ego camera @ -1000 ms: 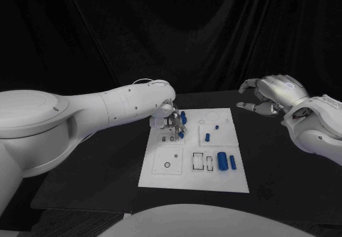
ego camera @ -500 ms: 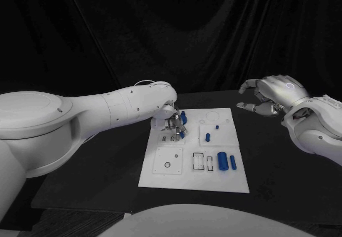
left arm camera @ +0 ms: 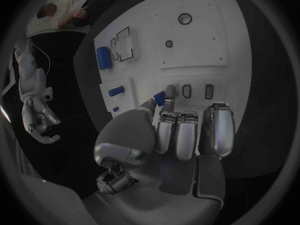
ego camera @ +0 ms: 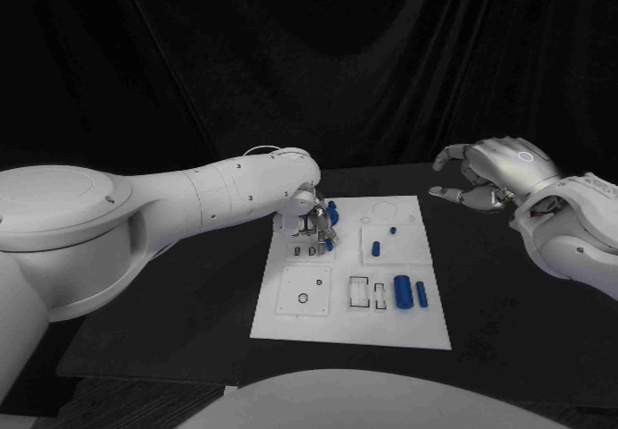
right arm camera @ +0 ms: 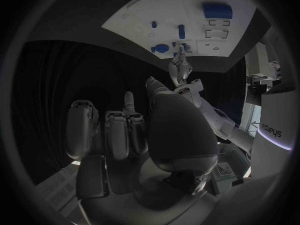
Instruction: Assemble the parts on the task board
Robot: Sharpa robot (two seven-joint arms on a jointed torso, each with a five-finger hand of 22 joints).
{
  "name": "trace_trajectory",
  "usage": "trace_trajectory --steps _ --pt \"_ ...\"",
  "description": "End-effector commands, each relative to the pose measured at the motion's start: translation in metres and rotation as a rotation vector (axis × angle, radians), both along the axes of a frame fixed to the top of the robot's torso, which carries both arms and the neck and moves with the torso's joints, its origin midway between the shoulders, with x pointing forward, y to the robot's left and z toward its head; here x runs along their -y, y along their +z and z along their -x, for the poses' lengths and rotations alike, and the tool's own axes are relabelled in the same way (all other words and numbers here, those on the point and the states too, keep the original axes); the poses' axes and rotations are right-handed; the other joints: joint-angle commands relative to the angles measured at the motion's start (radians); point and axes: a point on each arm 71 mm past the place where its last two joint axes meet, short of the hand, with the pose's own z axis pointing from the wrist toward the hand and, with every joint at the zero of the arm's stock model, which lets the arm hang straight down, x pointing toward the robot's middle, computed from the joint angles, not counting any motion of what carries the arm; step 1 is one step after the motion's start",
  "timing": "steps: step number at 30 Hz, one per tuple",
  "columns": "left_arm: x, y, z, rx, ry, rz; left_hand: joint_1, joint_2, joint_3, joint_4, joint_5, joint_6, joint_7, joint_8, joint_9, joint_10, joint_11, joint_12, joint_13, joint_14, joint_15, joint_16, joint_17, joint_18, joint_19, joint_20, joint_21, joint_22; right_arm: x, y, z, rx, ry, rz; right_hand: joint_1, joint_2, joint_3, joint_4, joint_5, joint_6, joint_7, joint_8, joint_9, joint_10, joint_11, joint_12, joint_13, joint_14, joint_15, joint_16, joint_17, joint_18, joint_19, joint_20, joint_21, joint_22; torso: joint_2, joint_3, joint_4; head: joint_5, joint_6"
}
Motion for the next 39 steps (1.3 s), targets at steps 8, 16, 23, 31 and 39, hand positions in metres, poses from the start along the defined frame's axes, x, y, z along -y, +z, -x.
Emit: trace_trajectory --steps 8,16,23,31,39 --pt "0.003 -0.0004 0.0007 -0.001 -0.003 0.019 0.034 -0.013 0.083 -0.041 0.067 0.004 0.005 -0.026 0.012 0.113 -0.005 0.014 0.265 0.116 -0.012 0.01 0.264 -0.013 0.0 0.002 -0.01 0.031 0.0006 -0.0019 0.0001 -0.01 -0.006 0.01 0.008 0.001 0.02 0.002 0.024 -0.003 0.006 0.019 0.008 0.094 0.006 0.017 0.265 0.097 0.001 -0.003 0.25 0.005 0.022 0.0 -0.012 0.206 -0.001 -0.0004 0.0004 0.003 0.0" --pt "0.0018 -0.0006 0.0008 0.007 0.004 0.024 0.043 -0.028 0.123 -0.073 0.097 0.021 0.0 -0.024 0.022 0.113 -0.009 0.014 0.265 0.116 -0.014 0.01 0.264 -0.014 0.006 0.001 -0.009 0.039 0.0007 -0.0027 -0.0003 -0.016 -0.011 0.015 0.009 0.001 0.021 0.001 0.024 -0.003 0.007 0.019 0.007 0.094 0.007 0.017 0.265 0.097 0.001 -0.006 0.247 0.006 0.02 0.001 -0.016 0.205 -0.001 -0.0004 0.0011 0.002 0.0" --pt "0.0009 -0.0009 0.0016 0.009 0.007 0.026 0.05 -0.037 0.155 -0.097 0.096 0.026 -0.004 -0.021 0.036 0.113 -0.013 0.014 0.265 0.116 -0.019 0.01 0.264 -0.014 0.01 -0.003 -0.009 0.043 0.0006 -0.0037 -0.0006 -0.021 -0.013 0.018 0.012 0.002 0.022 0.0 0.024 -0.003 0.007 0.02 0.007 0.094 0.007 0.017 0.265 0.096 0.002 -0.007 0.246 0.006 0.019 0.001 -0.018 0.205 -0.001 -0.0002 0.0001 0.005 0.0" --pt "0.001 -0.0007 0.0035 0.019 0.011 0.035 0.057 -0.048 0.196 -0.125 0.108 0.026 -0.006 -0.019 0.051 0.113 -0.015 0.014 0.265 0.116 -0.022 0.01 0.264 -0.015 0.012 -0.006 -0.009 0.047 0.0008 -0.0051 -0.0007 -0.028 -0.017 0.023 0.015 0.003 0.023 -0.001 0.024 -0.004 0.008 0.02 0.006 0.094 0.008 0.017 0.265 0.096 0.002 -0.009 0.244 0.007 0.018 0.002 -0.022 0.203 -0.002 0.0004 0.0015 0.011 0.0" --pt "-0.0068 0.0004 0.009 0.029 0.025 0.041 0.042 -0.055 0.211 -0.127 0.102 0.026 -0.005 -0.019 0.058 0.113 -0.015 0.014 0.265 0.116 -0.022 0.01 0.264 -0.015 0.014 -0.007 -0.01 0.048 0.0002 -0.0069 -0.0013 -0.034 -0.018 0.028 0.016 0.003 0.024 -0.002 0.025 -0.004 0.008 0.021 0.005 0.094 0.008 0.017 0.265 0.095 0.003 -0.01 0.243 0.008 0.017 0.002 -0.024 0.203 -0.002 -0.001 0.0009 0.022 0.0"
